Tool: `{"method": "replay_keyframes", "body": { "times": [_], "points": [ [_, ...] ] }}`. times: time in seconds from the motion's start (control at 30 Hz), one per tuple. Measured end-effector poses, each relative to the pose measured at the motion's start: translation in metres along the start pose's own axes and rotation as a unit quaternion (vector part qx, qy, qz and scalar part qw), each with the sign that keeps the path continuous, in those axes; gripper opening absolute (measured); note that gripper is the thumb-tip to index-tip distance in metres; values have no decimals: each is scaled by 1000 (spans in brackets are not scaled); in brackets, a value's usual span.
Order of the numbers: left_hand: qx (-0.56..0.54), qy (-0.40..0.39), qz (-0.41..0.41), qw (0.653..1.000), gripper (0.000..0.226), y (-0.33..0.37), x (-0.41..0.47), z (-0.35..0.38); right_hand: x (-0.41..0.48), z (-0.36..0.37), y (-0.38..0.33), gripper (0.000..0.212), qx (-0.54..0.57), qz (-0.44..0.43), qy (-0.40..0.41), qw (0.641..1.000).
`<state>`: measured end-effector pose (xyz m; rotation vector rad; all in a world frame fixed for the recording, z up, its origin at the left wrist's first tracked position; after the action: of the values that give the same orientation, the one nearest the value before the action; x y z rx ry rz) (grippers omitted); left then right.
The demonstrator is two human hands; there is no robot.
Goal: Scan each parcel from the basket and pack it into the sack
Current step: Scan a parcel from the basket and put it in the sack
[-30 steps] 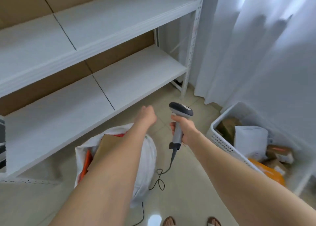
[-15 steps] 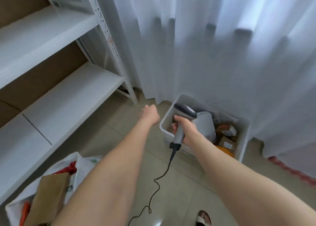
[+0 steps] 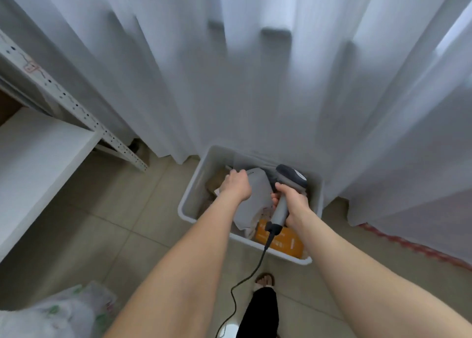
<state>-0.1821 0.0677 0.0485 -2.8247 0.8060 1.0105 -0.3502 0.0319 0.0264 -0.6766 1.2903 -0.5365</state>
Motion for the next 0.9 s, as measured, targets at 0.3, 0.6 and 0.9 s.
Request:
{"method": "replay_keyframes", "body": {
  "times": [0.3, 0.6, 0.9],
  "points": [
    [3, -80, 32, 996, 48, 89, 139, 113, 174, -62, 32, 23, -19, 43, 88, 995],
    [-52, -127, 29, 990, 44, 135, 262, 278, 347, -113, 113, 51, -110, 22, 95, 989],
    [-184, -176, 20, 967, 63, 164, 330, 376, 452, -131, 161, 27, -115, 6, 25, 993]
  ]
}}
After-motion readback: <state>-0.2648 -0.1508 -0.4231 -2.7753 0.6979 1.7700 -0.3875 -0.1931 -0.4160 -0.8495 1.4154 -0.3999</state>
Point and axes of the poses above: each hand's wrist, its own x-axis towards the middle knuckle, its own z-axis out of the palm, y = z × x, the point moved 9 cm from there along x, towards the middle knuckle, and after that the axes turned 13 degrees about -z, right-handed, at the moved point
